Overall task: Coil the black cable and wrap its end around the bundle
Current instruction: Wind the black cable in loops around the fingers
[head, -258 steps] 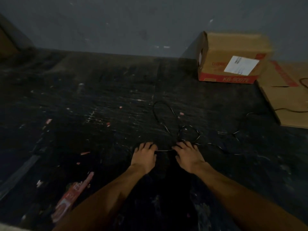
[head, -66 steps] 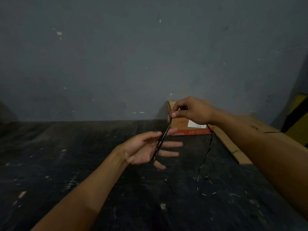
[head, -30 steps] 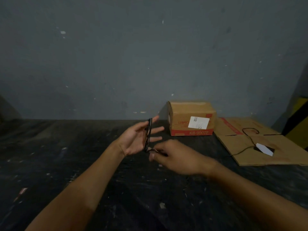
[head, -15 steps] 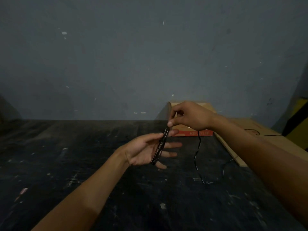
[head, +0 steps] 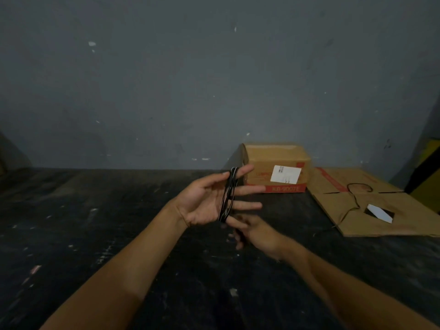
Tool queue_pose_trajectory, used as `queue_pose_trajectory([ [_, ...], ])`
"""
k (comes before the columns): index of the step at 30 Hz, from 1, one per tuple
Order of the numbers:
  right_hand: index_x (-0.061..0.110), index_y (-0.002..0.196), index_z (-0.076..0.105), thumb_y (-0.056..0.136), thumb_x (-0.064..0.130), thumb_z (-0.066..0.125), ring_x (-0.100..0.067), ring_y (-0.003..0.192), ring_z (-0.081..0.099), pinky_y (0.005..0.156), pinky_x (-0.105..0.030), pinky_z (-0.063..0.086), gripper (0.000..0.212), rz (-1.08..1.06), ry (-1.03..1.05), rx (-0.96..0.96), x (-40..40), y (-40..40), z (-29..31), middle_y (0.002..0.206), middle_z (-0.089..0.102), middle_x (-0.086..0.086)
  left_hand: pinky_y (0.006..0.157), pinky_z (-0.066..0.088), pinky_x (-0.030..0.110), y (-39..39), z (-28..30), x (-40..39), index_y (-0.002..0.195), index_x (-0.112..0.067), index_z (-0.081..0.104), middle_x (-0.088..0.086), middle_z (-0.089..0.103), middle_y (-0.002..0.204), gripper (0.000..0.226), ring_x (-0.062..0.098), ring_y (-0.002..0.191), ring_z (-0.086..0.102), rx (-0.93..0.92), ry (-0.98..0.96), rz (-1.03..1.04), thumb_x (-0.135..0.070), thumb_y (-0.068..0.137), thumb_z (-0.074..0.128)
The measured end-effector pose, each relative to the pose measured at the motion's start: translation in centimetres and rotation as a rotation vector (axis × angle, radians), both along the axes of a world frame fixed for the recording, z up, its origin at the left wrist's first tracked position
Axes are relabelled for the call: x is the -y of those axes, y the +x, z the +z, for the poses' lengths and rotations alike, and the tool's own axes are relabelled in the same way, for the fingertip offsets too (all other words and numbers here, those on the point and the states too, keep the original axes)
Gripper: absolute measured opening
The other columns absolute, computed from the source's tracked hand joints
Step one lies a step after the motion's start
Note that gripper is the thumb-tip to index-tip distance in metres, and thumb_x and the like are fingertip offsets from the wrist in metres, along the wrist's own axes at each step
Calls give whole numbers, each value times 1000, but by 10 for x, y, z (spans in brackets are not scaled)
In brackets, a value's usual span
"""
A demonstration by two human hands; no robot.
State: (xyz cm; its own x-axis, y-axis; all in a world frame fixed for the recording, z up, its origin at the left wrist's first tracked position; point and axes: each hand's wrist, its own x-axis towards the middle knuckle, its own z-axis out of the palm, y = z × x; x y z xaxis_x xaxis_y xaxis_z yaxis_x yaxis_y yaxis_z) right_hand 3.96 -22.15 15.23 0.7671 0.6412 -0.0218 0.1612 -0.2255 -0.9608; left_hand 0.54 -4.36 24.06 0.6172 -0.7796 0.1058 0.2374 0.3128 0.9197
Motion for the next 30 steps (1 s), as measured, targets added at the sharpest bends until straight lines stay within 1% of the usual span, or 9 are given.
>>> queue_pose_trajectory([
  [3,13,102,66,101,40,38,-15,64,52,67,-36,50,39,61,-68,-13,-7,-21,-22,66,52,-1,103,24,72,4,3,-5,149,-34,32,16,29,158,54,44,143,25,14,-25,31,-38,97,45],
  [8,14,102,64,102,38,34,-3,52,45,55,-22,46,38,138,-165,61,-21,-50,-16,62,44,0,102,27,71,10,-3,-6,148,-36,35,15,33,156,53,43,143,28,-4,-22,86,-38,96,44],
  [15,10,109,65,101,33,40,-8,64,48,57,-26,49,35,349,-354,249,-21,-70,35,71,47,2,101,29,74,17,-12,-15,144,-38,42,11,45,150,52,38,137,41,-54,6,268,-40,92,44],
  [18,11,104,69,101,32,41,10,63,55,52,-6,43,35,340,-407,397,-14,-66,67,69,53,16,98,37,68,18,-16,-19,141,-40,45,9,47,149,52,36,137,42,-64,58,307,-42,89,47],
  [20,11,100,69,100,29,44,21,59,52,51,0,37,31,326,-435,474,-9,-59,86,66,58,24,94,46,59,19,-21,-20,143,-37,43,10,49,147,55,35,134,46,-96,61,302,-41,89,49],
  [23,14,97,69,98,27,49,14,54,54,49,-4,41,24,283,-480,547,-5,-46,109,71,58,15,86,56,48,19,-29,-20,147,-29,39,14,60,135,56,29,110,66,-154,19,239,-34,92,51],
  [25,18,93,69,96,30,53,3,60,59,54,-15,50,20,248,-527,583,-3,-36,123,80,63,7,83,56,51,19,-35,-20,146,-27,40,7,68,123,54,24,101,69,-138,62,224,-36,93,51],
  [27,25,82,68,92,31,58,-10,70,60,63,-29,48,15,199,-571,689,0,-26,137,84,67,1,86,51,57,19,-39,-20,140,-25,50,5,67,125,51,28,116,61,-123,123,247,-39,91,53],
  [30,20,88,71,87,30,67,-10,69,57,64,-32,42,11,129,-605,790,5,-15,156,80,67,2,88,50,56,18,-39,-16,135,-23,57,11,52,144,48,37,137,40,-156,124,224,-41,90,55],
])
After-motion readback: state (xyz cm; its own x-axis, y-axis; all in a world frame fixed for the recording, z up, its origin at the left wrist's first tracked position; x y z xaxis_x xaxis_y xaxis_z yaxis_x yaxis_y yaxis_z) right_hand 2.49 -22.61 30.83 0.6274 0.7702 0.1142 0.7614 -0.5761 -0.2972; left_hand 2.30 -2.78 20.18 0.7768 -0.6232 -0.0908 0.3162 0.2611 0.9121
